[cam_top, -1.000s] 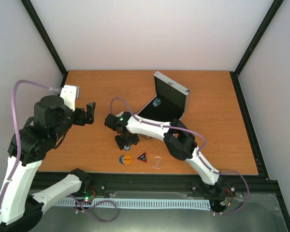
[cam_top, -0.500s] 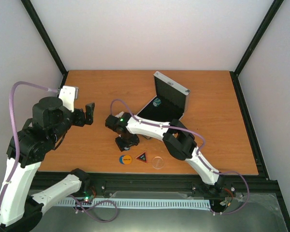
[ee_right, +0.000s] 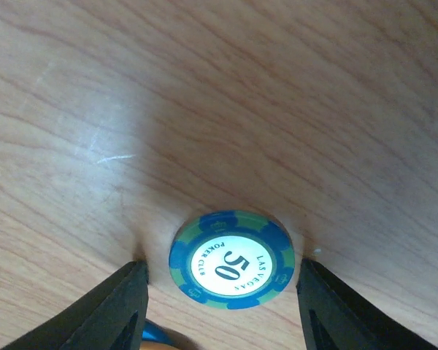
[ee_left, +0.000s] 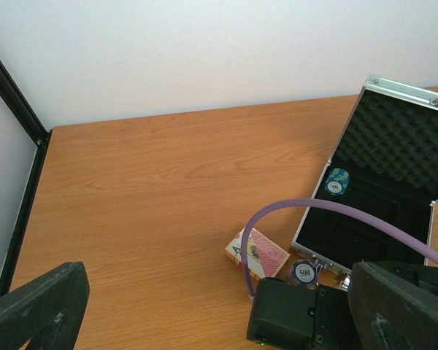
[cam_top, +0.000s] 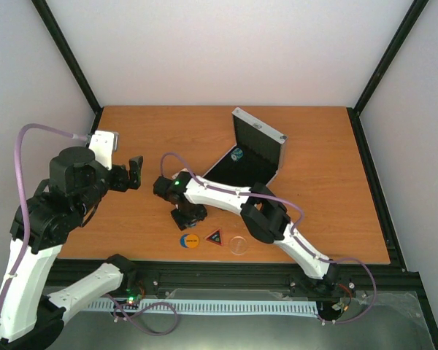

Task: Pack up texas hold em set

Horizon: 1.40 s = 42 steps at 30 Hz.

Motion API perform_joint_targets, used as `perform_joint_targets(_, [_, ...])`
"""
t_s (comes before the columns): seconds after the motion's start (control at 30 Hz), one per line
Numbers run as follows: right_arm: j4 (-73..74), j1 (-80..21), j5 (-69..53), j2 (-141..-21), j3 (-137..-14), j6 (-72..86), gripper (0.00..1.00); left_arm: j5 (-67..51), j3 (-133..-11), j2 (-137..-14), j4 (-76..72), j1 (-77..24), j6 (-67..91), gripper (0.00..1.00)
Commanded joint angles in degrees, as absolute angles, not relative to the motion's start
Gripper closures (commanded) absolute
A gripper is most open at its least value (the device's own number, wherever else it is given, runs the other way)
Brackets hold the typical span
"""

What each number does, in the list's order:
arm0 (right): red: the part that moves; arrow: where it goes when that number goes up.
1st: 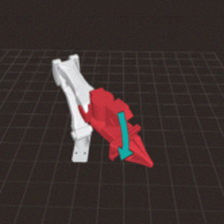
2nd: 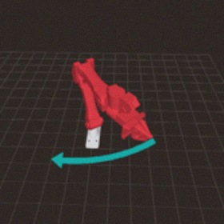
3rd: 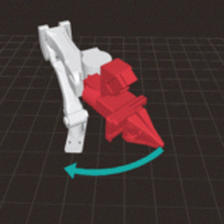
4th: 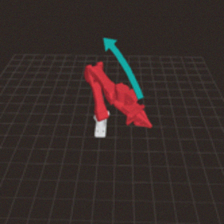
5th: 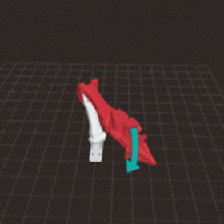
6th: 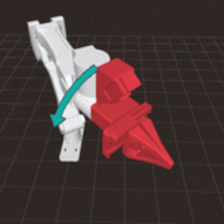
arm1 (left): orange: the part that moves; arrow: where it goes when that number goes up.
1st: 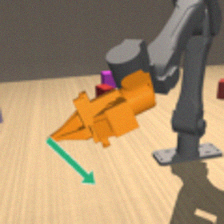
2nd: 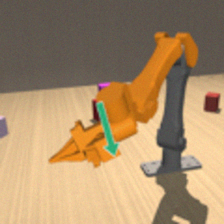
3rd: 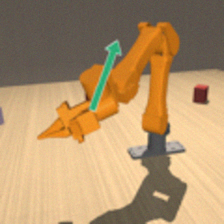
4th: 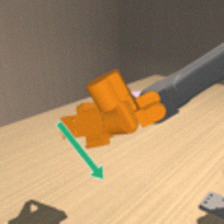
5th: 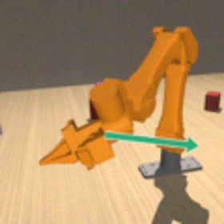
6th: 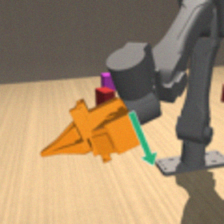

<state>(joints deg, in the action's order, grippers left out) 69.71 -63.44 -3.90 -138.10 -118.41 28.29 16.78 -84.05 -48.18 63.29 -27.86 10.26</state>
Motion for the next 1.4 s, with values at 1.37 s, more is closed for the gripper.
perform_joint_targets(1.37, [68.8,-63.51,8.35,-127.35,-103.85,34.91,0.67,16.61,-80.1,-48.22,63.19,-27.58,11.43,0.0])
